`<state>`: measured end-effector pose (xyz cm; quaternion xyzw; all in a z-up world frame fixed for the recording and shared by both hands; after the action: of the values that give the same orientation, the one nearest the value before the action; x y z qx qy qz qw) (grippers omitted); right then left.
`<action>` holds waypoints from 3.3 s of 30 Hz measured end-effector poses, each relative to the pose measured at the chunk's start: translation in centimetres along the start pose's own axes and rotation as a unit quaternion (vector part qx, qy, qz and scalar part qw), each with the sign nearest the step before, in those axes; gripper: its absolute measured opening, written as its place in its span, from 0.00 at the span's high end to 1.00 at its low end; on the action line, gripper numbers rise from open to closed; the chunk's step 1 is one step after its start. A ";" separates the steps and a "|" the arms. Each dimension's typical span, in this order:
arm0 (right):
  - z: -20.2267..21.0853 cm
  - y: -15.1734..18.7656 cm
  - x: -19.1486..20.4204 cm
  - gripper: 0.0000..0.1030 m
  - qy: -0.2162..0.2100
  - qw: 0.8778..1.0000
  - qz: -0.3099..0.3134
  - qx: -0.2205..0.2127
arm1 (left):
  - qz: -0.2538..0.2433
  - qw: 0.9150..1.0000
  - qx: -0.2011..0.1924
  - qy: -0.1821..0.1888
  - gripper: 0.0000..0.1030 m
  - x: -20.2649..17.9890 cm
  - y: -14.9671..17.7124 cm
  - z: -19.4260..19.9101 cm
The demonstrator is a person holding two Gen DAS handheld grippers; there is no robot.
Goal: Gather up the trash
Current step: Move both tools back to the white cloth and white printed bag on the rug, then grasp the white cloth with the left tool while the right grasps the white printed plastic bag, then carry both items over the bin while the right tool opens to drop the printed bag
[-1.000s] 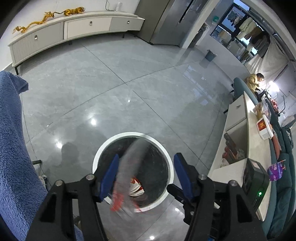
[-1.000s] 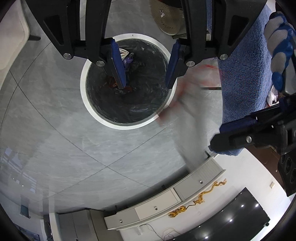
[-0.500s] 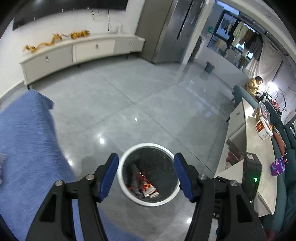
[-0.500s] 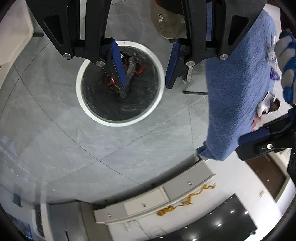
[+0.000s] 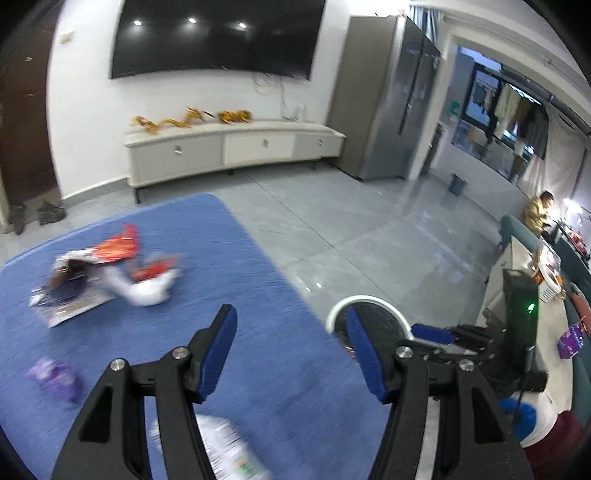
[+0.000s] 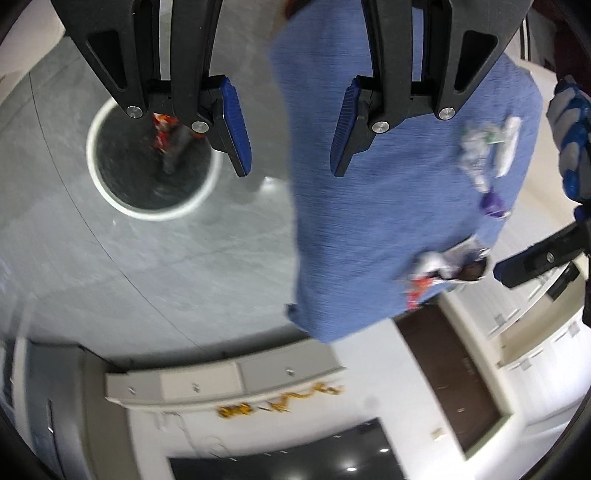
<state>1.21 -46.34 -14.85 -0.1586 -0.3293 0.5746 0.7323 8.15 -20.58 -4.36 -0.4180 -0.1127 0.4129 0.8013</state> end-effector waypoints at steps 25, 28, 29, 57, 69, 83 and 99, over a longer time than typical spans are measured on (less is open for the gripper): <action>-0.2 3.1 16.5 0.47 -0.081 0.986 0.140 0.024 | 0.077 0.988 0.013 -0.134 0.30 15.2 13.8 9.7; -1.5 3.4 17.2 0.47 -0.086 0.985 0.143 0.035 | 0.068 0.988 0.034 -0.132 0.30 14.6 15.2 8.1; -1.8 3.5 17.5 0.47 -0.087 0.985 0.144 0.038 | 0.063 0.988 0.041 -0.135 0.30 14.5 15.5 7.3; -8.1 3.5 20.4 0.73 -0.099 0.977 0.166 0.093 | 0.070 0.987 0.078 -0.124 0.75 15.7 17.6 3.6; -6.9 3.7 20.4 0.89 -0.120 0.973 0.180 0.075 | 0.086 0.985 0.076 -0.128 0.92 15.2 17.5 4.4; -3.8 2.4 16.6 0.89 -0.142 0.979 0.142 0.030 | 0.075 0.988 0.073 -0.110 0.92 12.4 14.4 4.5; 0.8 0.2 4.2 0.89 -0.083 0.995 0.045 -0.041 | -0.011 0.996 0.076 -0.054 0.92 3.6 6.9 -0.1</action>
<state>1.02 -42.46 -13.17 -0.1553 -0.4046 0.6042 0.6687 6.57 -15.79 -10.27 -0.3317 -0.1289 0.4337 0.8278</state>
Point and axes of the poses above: each gripper's, at about its wrist camera, not at the fingertips, and z roughly against the way its jaws point, x to its left, y to its underside, the point moved 2 cm from there along -z, roughly the way its jaws point, and after that the axes turned 1 degree about -x, right-handed, at the moved point
